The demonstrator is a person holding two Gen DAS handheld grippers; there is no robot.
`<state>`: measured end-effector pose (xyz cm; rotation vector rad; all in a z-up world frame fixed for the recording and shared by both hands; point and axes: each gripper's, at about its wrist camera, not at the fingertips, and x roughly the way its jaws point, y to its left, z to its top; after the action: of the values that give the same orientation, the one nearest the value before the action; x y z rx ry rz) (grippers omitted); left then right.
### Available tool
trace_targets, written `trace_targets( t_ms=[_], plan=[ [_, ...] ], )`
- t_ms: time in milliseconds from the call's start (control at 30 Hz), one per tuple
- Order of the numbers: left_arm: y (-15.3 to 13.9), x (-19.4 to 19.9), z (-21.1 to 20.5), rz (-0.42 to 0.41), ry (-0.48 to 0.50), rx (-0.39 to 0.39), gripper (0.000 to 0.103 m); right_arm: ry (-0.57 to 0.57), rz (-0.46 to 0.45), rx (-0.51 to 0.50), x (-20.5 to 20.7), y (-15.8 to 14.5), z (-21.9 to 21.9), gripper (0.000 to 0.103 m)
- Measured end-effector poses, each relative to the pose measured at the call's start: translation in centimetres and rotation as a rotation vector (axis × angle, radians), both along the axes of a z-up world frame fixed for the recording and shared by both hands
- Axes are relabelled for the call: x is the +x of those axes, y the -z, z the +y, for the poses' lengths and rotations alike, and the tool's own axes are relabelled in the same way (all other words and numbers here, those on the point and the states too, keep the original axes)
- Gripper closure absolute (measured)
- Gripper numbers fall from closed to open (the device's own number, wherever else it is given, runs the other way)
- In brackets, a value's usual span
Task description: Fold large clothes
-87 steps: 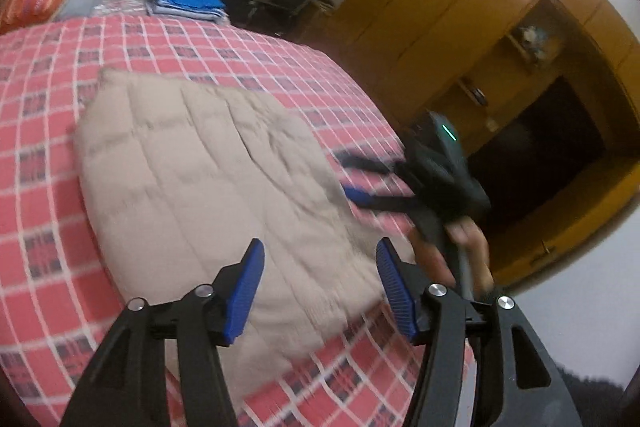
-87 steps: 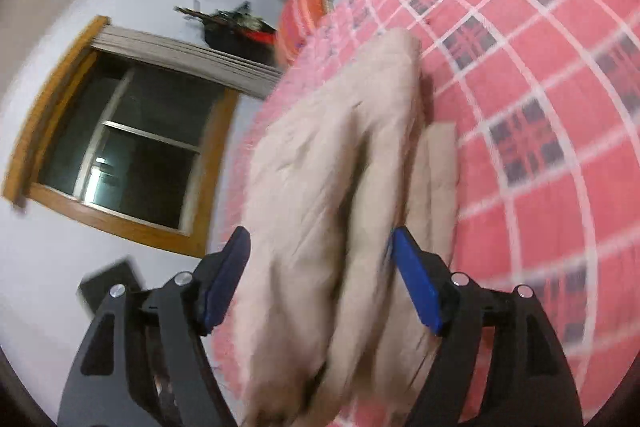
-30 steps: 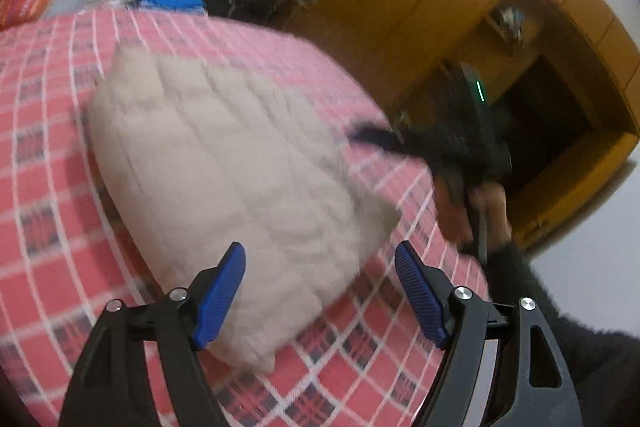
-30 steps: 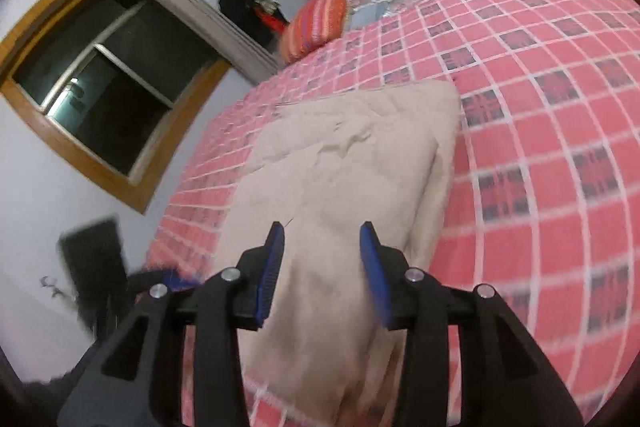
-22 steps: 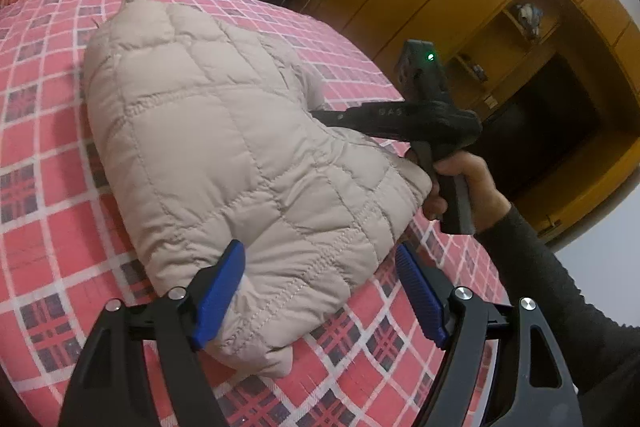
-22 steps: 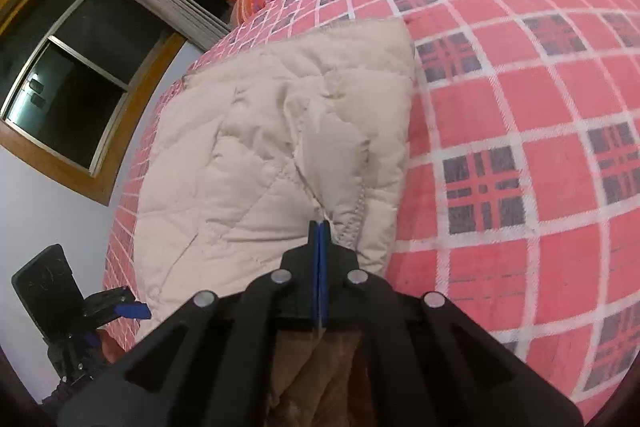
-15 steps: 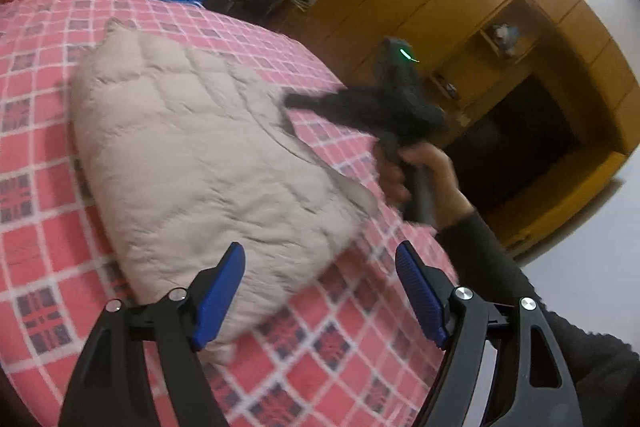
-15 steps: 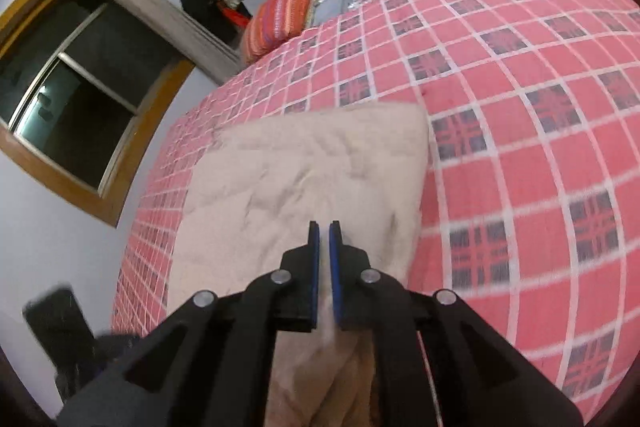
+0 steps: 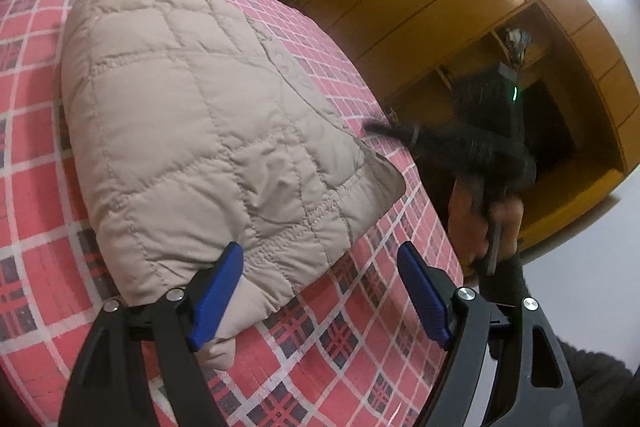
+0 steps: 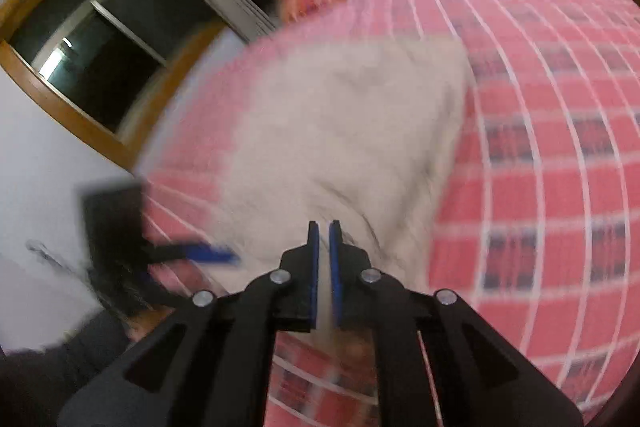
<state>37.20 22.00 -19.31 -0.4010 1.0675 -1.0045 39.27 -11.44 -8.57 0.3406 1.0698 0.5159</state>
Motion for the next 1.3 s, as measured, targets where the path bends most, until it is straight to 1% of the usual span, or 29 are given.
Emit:
trace_targets(
  t_ms=[33, 67, 100, 133, 167, 200, 233, 267, 300, 333, 367, 400, 467, 500, 533, 667, 767, 833, 933, 1033, 1133, 1233, 1300],
  plan=[
    [-0.1, -0.1, 0.4, 0.025, -0.002, -0.015, 0.023, 0.022, 0.034, -0.024, 0.1, 1.5, -0.4, 0.099],
    [-0.5, -0.2, 0.9, 0.046, -0.009, -0.024, 0.023, 0.035, 0.052, -0.032, 0.4, 2.3, -0.8, 0.099],
    [-1.3, -0.5, 1.5, 0.051, -0.026, -0.031, 0.023, 0.050, 0.066, -0.022, 0.4, 2.8, -1.2, 0.099],
    [-1.8, -0.8, 2.6, 0.041, -0.040, -0.033, 0.022, 0.053, 0.072, 0.005, 0.1, 2.6, -1.4, 0.097],
    [-2.7, -1.1, 3.8, 0.021, -0.066, -0.019, 0.018, 0.053, 0.075, 0.039, 0.2, 2.1, -1.8, 0.093],
    [-3.2, -1.3, 5.1, 0.008, -0.104, 0.009, 0.016, 0.055, 0.080, 0.108, 0.1, 1.4, -2.5, 0.089],
    [-3.3, -1.3, 6.1, 0.009, -0.136, 0.031, 0.013, 0.054, 0.089, 0.178, 0.1, 0.8, -3.5, 0.079],
    [-3.1, -1.1, 7.3, 0.027, -0.168, 0.054, 0.011, 0.058, 0.101, 0.226, 0.3, 0.6, -4.6, 0.068],
    [-2.6, -0.8, 8.0, 0.055, -0.187, 0.065, 0.011, 0.073, 0.119, 0.275, 0.5, 0.3, -5.8, 0.034],
    [-1.7, -0.5, 8.9, 0.113, -0.204, 0.070, 0.011, 0.089, 0.120, 0.290, 0.7, -0.1, -6.3, 0.012],
    [-0.5, -0.1, 9.6, 0.176, -0.219, 0.073, 0.011, 0.121, 0.112, 0.296, 0.8, -0.3, -7.4, 0.011],
    [0.2, 0.0, 10.0, 0.214, -0.225, 0.071, 0.011, 0.142, 0.124, 0.316, 1.2, -0.2, -8.4, 0.011],
    [2.1, 0.6, 10.7, 0.306, -0.214, 0.060, 0.008, 0.164, 0.181, 0.390, 1.9, 0.7, -9.8, 0.011],
    [2.4, 0.7, 10.7, 0.322, -0.213, 0.054, 0.006, 0.164, 0.213, 0.420, 2.5, 1.2, -10.2, 0.011],
    [3.0, 0.8, 10.8, 0.350, -0.213, 0.045, 0.005, 0.159, 0.228, 0.424, 3.0, 1.5, -10.3, 0.011],
    [4.5, 1.4, 11.1, 0.429, -0.234, -0.008, 0.004, 0.123, 0.264, 0.404, 5.5, 2.4, -8.8, 0.011],
    [4.8, 1.7, 10.5, 0.436, -0.227, -0.036, 0.004, 0.087, 0.296, 0.397, 7.5, 3.2, -7.5, 0.011],
    [5.0, 1.7, 9.7, 0.438, -0.213, -0.058, 0.004, 0.068, 0.314, 0.413, 8.6, 3.8, -6.7, 0.011],
    [5.0, 1.9, 8.9, 0.430, -0.195, -0.074, 0.004, 0.049, 0.330, 0.404, 9.8, 3.7, -5.9, 0.011],
    [5.3, 2.0, 7.6, 0.428, -0.178, -0.087, 0.004, 0.046, 0.339, 0.411, 10.6, 4.2, -6.0, 0.011],
    [5.6, 2.5, 7.1, 0.408, -0.194, -0.071, 0.004, 0.048, 0.348, 0.432, 11.3, 4.7, -5.8, 0.011],
    [6.3, 3.0, 7.1, 0.420, -0.192, -0.098, 0.004, 0.036, 0.351, 0.445, 11.7, 5.4, -5.4, 0.009],
    [6.5, 3.3, 6.6, 0.429, -0.173, -0.121, 0.004, 0.023, 0.351, 0.443, 12.1, 5.5, -4.8, 0.008]
  ],
)
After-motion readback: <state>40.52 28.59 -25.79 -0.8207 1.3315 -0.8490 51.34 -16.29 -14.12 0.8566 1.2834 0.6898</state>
